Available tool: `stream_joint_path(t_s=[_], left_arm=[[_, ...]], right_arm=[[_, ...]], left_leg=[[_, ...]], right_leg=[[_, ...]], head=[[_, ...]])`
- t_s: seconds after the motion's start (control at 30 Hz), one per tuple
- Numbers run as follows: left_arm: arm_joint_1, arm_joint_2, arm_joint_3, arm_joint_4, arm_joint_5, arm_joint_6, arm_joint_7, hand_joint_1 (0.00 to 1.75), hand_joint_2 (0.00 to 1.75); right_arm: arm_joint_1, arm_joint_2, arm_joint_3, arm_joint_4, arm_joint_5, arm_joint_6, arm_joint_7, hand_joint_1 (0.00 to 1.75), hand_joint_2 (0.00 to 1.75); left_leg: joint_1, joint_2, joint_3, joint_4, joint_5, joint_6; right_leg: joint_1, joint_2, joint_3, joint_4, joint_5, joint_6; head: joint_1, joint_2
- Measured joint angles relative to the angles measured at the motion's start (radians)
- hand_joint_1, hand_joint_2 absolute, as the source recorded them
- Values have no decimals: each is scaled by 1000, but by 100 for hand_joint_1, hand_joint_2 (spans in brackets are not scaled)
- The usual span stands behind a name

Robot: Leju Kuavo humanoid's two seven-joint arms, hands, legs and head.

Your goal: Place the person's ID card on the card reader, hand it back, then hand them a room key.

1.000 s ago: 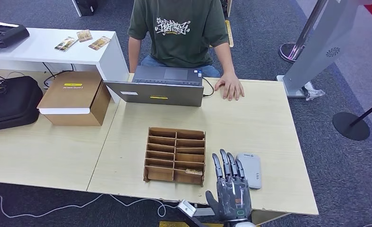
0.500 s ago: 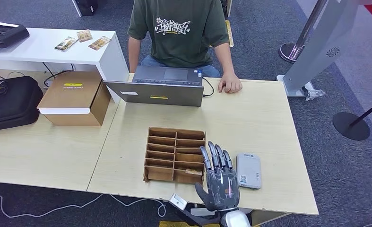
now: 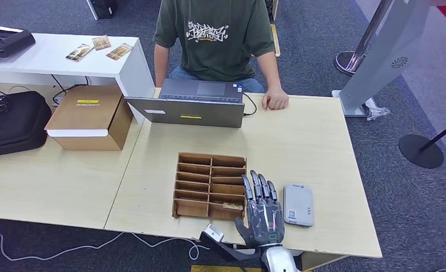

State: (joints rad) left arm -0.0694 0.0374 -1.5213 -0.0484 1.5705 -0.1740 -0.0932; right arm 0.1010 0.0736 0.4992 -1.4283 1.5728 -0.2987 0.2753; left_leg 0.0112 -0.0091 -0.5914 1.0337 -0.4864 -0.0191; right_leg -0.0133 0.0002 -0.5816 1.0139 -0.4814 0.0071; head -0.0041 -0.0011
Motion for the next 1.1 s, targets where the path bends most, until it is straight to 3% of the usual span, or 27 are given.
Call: stream_joint_path(t_s=[0.23, 0.6, 0.77, 1.1], left_arm=[[0, 0, 0, 0, 0, -3, 0, 0, 0], [0, 0, 0, 0, 0, -3, 0, 0, 0], [0, -2, 0, 0, 0, -3, 0, 0, 0], [1, -4, 4, 0, 0, -5, 0, 0, 0]], right_arm=[[-29, -52, 102, 15, 0, 29, 159, 0, 175], [-89, -125, 244, 24, 0, 34, 280, 0, 175], [-132, -153, 319, 28, 0, 32, 382, 0, 175], [-198, -161, 397, 57, 0, 30, 392, 0, 175]], left_leg=[[0, 0, 0, 0, 0, 0], [0, 0, 0, 0, 0, 0], [0, 0, 0, 0, 0, 0], [0, 0, 0, 0, 0, 0]], right_leg=[[0, 0, 0, 0, 0, 0], [0, 0, 0, 0, 0, 0], [0, 1, 0, 0, 0, 0], [0, 0, 0, 0, 0, 0]], head=[[0, 0], [0, 0], [0, 0], [0, 0]])
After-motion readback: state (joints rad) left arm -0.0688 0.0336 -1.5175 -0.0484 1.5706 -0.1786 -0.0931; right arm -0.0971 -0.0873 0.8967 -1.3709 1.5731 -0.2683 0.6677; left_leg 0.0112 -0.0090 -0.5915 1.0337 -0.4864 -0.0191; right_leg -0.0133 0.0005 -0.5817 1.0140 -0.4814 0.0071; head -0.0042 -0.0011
